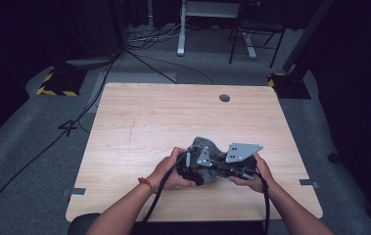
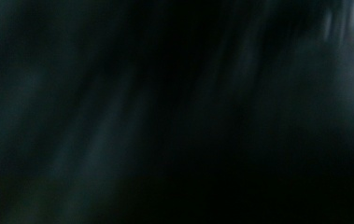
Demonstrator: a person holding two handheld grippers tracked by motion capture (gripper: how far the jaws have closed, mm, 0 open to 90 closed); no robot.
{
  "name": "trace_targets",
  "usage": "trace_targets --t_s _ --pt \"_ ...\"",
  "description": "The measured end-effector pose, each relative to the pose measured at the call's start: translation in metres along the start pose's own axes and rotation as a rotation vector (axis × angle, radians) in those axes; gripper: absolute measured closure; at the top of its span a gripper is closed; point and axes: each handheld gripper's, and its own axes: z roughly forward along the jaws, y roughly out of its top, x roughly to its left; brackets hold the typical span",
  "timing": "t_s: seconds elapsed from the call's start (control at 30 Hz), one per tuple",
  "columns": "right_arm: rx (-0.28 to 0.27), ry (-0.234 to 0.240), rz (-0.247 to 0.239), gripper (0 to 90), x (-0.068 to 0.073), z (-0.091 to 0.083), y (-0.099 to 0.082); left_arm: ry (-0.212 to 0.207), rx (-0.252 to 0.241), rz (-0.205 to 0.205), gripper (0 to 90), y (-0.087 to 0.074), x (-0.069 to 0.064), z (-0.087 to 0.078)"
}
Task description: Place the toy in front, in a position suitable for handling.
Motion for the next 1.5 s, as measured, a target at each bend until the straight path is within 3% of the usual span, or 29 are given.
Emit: trace_targets --t_s 0.13,0.2,0.3,0.33,0.37,0.53,0.7,0.97,1.17,1.27,1.33,1.5 --pt "0.02 -0.023 -0.032 80.4 0.002 0.004 0.001 -0.001 0.008 -0.004 33.9 -0.001 0.0 -0.002" --pt "0.019 -0.043 -0.011 80.4 -0.005 0.002 -0.004 -0.001 0.005 -0.007 34.0 -0.003 0.003 -0.005" --pt "0.005 -0.057 0.063 80.6 -0.02 -0.004 -0.015 0.005 -0.01 -0.011 34.0 -0.005 0.005 -0.012" --pt "0.005 -0.057 0.063 80.6 -0.02 -0.004 -0.015 0.005 -0.01 -0.011 33.9 -0.005 0.005 -0.012" --pt "0.017 -0.079 0.09 80.8 -0.027 -0.007 -0.022 -0.008 -0.047 -0.019 34.0 -0.007 0.008 -0.021" --pt "0.026 -0.083 0.108 80.8 -0.032 -0.009 -0.028 -0.002 -0.106 -0.03 33.9 -0.009 0.012 -0.035" --pt "0.023 -0.037 0.126 80.8 -0.03 -0.003 -0.031 -0.006 -0.141 -0.027 33.9 -0.011 0.013 -0.041" --pt "-0.014 -0.002 0.114 80.9 -0.024 -0.004 -0.027 -0.015 -0.125 -0.006 33.9 -0.013 0.011 -0.034" --pt "-0.097 0.055 0.135 81.0 -0.024 -0.01 -0.027 -0.043 -0.111 -0.009 33.1 -0.013 0.011 -0.025" --pt "-0.123 0.086 0.14 81.0 -0.023 -0.009 -0.025 -0.02 -0.096 0.02 33.2 -0.012 0.006 -0.02" --pt "-0.106 0.072 0.103 81.0 -0.016 -0.008 -0.021 -0.024 -0.086 0.035 33.3 -0.011 0.006 -0.017" --pt "-0.115 0.069 0.094 81.0 -0.012 -0.007 -0.016 -0.038 -0.083 0.025 33.3 -0.01 0.007 -0.013"
